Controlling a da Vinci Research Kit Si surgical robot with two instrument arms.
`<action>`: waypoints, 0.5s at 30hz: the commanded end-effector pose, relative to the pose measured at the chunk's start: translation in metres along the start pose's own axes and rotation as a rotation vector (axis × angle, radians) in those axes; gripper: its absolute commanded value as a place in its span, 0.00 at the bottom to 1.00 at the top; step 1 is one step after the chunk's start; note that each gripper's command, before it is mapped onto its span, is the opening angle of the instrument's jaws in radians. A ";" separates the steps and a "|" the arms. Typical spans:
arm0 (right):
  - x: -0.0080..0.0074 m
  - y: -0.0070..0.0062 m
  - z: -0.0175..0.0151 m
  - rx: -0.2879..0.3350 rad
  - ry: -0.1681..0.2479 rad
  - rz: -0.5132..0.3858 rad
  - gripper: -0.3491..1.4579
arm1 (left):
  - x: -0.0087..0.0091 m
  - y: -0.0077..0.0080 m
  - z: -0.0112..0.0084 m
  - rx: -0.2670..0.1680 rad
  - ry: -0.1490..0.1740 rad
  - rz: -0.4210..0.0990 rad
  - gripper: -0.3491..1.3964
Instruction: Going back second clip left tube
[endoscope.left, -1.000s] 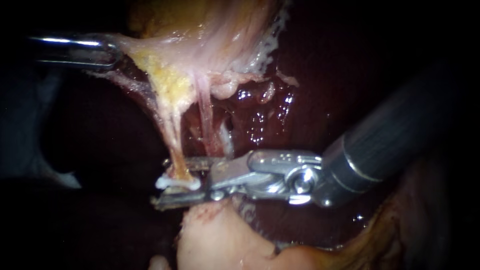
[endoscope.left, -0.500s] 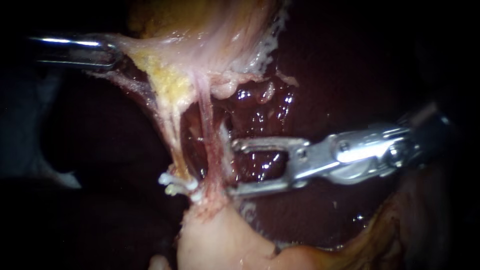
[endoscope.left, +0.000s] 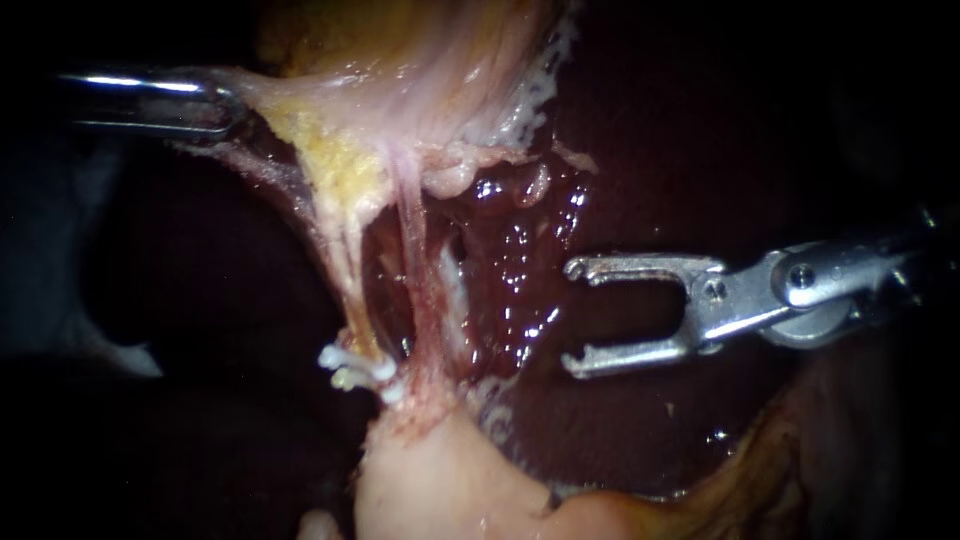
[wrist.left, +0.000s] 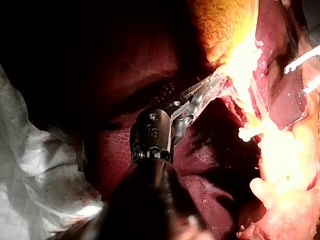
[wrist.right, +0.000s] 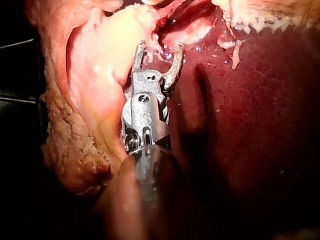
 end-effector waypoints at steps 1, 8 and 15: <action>0.0000 0.0000 0.0000 0.000 0.000 0.000 0.47 | -0.0002 0.0000 0.0003 0.003 0.002 0.001 0.00; 0.0000 -0.0001 -0.0002 0.002 0.000 -0.001 0.47 | -0.0017 0.0000 0.0032 -0.008 0.000 0.010 0.00; 0.0002 -0.0002 -0.0003 0.003 0.000 0.000 0.47 | -0.0025 0.0001 0.0047 -0.015 -0.002 0.015 0.00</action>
